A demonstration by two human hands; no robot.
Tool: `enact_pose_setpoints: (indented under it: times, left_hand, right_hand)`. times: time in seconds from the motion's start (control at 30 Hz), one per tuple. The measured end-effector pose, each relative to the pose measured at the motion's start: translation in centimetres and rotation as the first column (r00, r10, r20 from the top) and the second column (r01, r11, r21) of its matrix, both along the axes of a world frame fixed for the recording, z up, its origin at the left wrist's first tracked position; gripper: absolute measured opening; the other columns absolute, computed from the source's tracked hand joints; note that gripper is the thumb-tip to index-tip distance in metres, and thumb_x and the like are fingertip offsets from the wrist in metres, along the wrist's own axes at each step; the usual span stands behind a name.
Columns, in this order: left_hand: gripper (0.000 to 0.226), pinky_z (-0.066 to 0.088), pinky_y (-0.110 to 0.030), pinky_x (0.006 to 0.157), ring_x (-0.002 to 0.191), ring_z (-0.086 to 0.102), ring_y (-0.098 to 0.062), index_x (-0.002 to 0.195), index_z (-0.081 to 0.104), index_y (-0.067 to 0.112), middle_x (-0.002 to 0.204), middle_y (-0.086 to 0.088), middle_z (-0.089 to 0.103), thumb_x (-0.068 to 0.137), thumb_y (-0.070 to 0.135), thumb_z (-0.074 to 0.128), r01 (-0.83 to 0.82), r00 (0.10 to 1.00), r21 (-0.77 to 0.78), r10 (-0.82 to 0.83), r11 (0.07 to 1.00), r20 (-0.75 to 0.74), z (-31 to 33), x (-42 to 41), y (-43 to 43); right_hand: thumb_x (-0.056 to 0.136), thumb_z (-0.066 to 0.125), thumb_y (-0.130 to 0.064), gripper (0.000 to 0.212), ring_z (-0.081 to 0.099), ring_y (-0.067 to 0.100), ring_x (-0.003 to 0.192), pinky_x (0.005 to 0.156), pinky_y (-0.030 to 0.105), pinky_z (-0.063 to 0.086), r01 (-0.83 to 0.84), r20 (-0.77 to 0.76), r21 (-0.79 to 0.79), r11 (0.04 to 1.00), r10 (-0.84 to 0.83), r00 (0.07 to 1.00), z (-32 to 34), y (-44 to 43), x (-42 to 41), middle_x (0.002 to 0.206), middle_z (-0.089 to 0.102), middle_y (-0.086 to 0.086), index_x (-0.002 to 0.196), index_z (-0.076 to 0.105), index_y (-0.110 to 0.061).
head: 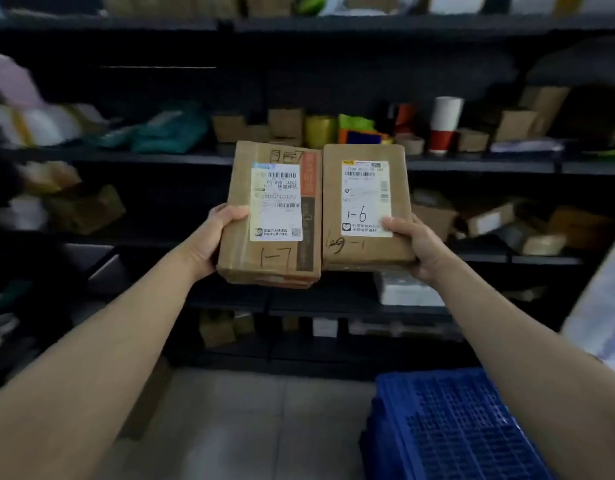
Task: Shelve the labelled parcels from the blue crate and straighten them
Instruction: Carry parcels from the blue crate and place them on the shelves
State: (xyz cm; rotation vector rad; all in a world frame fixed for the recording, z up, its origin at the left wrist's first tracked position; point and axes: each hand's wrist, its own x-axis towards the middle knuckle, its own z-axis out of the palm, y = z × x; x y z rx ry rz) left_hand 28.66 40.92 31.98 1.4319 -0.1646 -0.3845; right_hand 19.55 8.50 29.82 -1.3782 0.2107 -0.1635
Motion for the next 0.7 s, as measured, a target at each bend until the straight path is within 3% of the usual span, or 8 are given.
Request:
enact_pose_setpoints:
  times: [0.17,0.27,0.33,0.43,0.57,0.7]
  left_hand:
    - [0.073,0.051,-0.046,0.086,0.118,0.056,-0.035,0.14,0.038,0.015,0.132,-0.017,0.056,0.077,0.038,0.067,-0.339,0.941,-0.026,0.339,0.94,-0.016,0.1,-1.6,16.1]
    - [0.065,0.051,-0.048,0.089,0.118,0.056,-0.035,0.14,0.037,0.017,0.132,-0.017,0.056,0.084,0.036,0.064,-0.499,0.866,-0.008,0.499,0.866,-0.018,-0.3,-3.8,26.0]
    - [0.063,0.051,-0.047,0.089,0.117,0.057,-0.035,0.14,0.036,0.018,0.131,-0.016,0.056,0.086,0.036,0.062,-0.598,0.801,0.0,0.598,0.802,-0.022,-0.3,-5.7,32.3]
    - [0.066,0.055,-0.044,0.081,0.112,0.061,-0.032,0.139,0.038,0.021,0.128,-0.013,0.06,0.083,0.043,0.064,-0.695,0.719,0.011,0.695,0.719,-0.024,-0.2,-9.0,40.2]
    - [0.08,0.055,-0.042,0.077,0.111,0.062,-0.029,0.139,0.039,0.019,0.127,-0.011,0.061,0.071,0.048,0.067,-0.791,0.611,0.009,0.791,0.611,0.009,-0.6,-13.6,48.2]
    - [0.083,0.054,-0.042,0.08,0.112,0.061,-0.028,0.139,0.036,0.02,0.128,-0.01,0.06,0.068,0.049,0.069,-0.887,0.461,0.03,0.887,0.461,0.002,-1.6,-18.1,54.6]
  right_hand:
    - [0.067,0.076,-0.035,0.054,0.067,0.026,0.103,0.077,0.042,0.056,-0.286,0.008,-0.045,0.957,0.286,0.958,1.3,15.0,8.1,0.108,0.073,-0.001,0.119,0.059,-0.036]
    - [0.069,0.076,-0.034,0.055,0.066,0.026,0.105,0.086,0.047,0.054,-0.452,0.007,-0.053,0.891,0.452,0.892,0.8,25.8,11.5,0.11,0.073,0.0,0.12,0.058,-0.035]
    - [0.07,0.077,-0.032,0.052,0.068,0.025,0.102,0.084,0.044,0.055,-0.548,-0.001,-0.047,0.835,0.549,0.836,0.4,32.8,13.0,0.109,0.073,0.0,0.119,0.058,-0.034]
    - [0.069,0.078,-0.029,0.054,0.072,0.021,0.093,0.069,0.035,0.059,-0.667,0.001,-0.032,0.744,0.667,0.745,0.2,42.2,14.3,0.108,0.073,0.001,0.119,0.058,-0.031]
    - [0.072,0.076,-0.027,0.055,0.07,0.027,0.1,0.078,0.043,0.058,-0.797,0.005,-0.051,0.602,0.798,0.603,-0.6,53.0,15.0,0.112,0.072,0.003,0.124,0.057,-0.028]
    - [0.068,0.075,-0.028,0.058,0.071,0.026,0.096,0.066,0.036,0.057,-0.873,-0.02,-0.058,0.485,0.874,0.486,-1.1,62.2,14.6,0.11,0.073,0.003,0.124,0.058,-0.031]
